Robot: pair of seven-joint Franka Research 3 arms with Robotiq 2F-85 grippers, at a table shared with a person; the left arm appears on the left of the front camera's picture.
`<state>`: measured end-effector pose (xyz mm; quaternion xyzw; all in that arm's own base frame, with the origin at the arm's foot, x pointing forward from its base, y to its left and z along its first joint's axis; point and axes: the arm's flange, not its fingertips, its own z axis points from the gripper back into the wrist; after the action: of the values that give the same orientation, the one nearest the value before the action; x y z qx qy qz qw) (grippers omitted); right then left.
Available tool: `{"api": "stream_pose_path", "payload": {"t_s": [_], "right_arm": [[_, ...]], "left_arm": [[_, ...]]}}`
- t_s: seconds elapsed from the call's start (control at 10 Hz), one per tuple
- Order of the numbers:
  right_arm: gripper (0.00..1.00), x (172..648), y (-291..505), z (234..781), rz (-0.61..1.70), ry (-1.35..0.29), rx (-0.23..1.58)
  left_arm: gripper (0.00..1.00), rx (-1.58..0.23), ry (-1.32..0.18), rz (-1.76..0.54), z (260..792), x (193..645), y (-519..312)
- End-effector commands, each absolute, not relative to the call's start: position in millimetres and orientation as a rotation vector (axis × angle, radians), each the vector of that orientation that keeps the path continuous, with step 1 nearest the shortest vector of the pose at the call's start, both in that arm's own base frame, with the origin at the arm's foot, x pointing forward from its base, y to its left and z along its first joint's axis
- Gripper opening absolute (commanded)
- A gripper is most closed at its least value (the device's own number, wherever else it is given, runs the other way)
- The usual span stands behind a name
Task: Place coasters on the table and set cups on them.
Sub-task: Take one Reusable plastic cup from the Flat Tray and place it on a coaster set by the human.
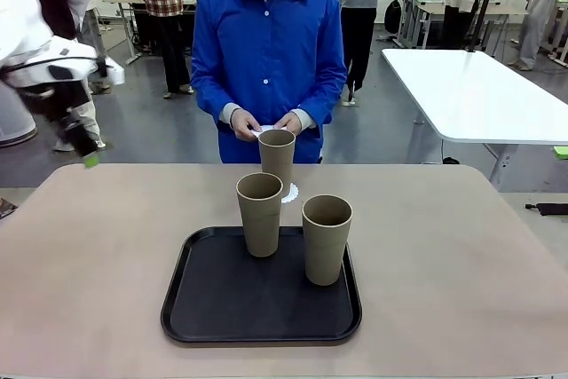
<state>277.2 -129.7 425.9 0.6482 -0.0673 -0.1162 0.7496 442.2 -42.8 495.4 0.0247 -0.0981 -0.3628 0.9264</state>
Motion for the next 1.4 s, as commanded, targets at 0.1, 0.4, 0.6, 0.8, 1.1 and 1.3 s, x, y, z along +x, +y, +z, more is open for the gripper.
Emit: {"api": "stream_pose_path", "payload": {"t_s": [0.1,0.4,0.6,0.8,1.1,1.3], "right_arm": [[1.00,277.4,-129.5,427.5,-0.251,-0.154,1.422],[1.00,277.4,-129.5,427.5,-0.251,-0.154,1.422],[1.00,277.4,-129.5,427.5,-0.251,-0.154,1.422],[1.00,277.4,-129.5,427.5,-0.251,-0.154,1.422],[1.00,277.4,-129.5,427.5,-0.251,-0.154,1.422],[1.00,277.4,-129.5,427.5,-0.251,-0.154,1.422]], "left_arm": [[1.00,-0.082,-0.256,-0.581,489.1,411.7,0.7],[1.00,-0.054,-0.213,-0.502,463.8,391.2,21.6],[1.00,-0.109,-0.229,-0.524,458.2,380.0,18.0],[1.00,-0.086,-0.209,-0.522,464.8,393.1,27.1],[1.00,-0.092,-0.208,-0.526,462.9,389.4,24.6],[1.00,-0.487,-0.183,-0.476,475.0,395.1,64.3]]}}
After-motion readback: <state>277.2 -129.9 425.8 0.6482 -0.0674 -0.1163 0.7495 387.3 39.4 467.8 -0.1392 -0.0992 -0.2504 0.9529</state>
